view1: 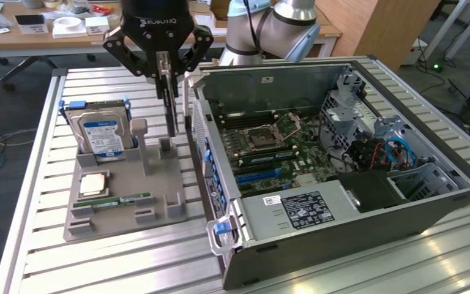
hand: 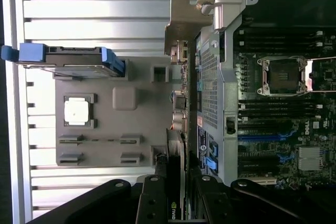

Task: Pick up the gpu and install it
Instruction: 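Pick up the gpu and move the gpu toward the slot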

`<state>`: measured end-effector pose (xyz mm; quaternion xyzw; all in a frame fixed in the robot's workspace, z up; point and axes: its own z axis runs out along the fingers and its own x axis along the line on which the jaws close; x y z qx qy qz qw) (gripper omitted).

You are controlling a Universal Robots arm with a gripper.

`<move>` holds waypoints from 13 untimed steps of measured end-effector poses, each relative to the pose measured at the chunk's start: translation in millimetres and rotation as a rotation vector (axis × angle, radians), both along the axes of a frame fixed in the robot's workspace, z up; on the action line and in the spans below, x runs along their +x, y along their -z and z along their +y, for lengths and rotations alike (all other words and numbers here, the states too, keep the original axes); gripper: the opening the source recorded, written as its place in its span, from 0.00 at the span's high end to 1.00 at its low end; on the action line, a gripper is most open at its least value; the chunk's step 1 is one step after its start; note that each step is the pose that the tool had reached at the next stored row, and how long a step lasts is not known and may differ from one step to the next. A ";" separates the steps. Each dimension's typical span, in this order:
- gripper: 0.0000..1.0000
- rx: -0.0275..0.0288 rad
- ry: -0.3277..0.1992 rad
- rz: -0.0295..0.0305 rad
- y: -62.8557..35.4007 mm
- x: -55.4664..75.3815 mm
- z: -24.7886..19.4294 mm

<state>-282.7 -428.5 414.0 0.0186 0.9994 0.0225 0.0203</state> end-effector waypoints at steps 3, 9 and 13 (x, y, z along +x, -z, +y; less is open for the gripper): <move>0.74 0.0004 0.000 -0.0001 -0.8 3.8 0.0; 0.74 0.0015 0.000 -0.0001 -1.7 15.5 0.0; 0.74 0.0031 0.000 0.0000 -1.7 24.9 0.0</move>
